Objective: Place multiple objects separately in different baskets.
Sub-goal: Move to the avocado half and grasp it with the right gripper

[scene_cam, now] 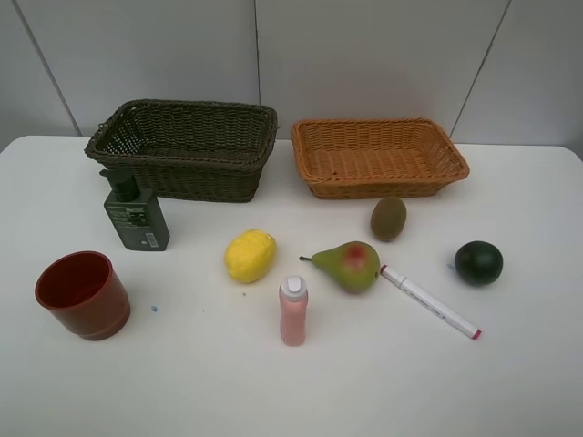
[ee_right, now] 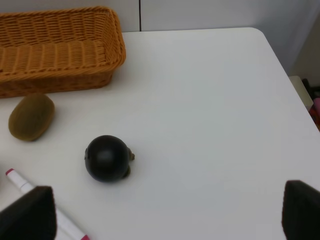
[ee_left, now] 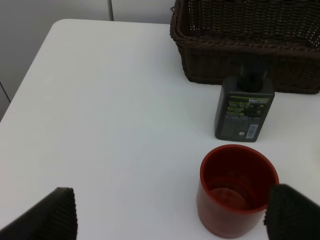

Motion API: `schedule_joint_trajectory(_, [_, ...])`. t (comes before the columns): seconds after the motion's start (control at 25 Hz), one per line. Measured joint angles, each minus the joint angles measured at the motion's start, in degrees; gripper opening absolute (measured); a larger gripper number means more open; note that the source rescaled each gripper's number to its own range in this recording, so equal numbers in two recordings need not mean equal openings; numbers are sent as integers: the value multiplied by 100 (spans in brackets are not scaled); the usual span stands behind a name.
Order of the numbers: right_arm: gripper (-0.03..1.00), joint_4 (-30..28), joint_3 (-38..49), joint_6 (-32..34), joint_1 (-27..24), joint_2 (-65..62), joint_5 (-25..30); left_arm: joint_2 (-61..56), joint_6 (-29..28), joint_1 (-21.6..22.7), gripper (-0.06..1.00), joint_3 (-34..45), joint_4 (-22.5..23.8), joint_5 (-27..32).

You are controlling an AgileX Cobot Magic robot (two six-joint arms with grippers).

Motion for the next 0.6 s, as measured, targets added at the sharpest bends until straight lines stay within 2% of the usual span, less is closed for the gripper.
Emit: schedule_joint_trajectory(0.6, [98,0,0,0,0,0,0,0,0,0,97,0,0,0])
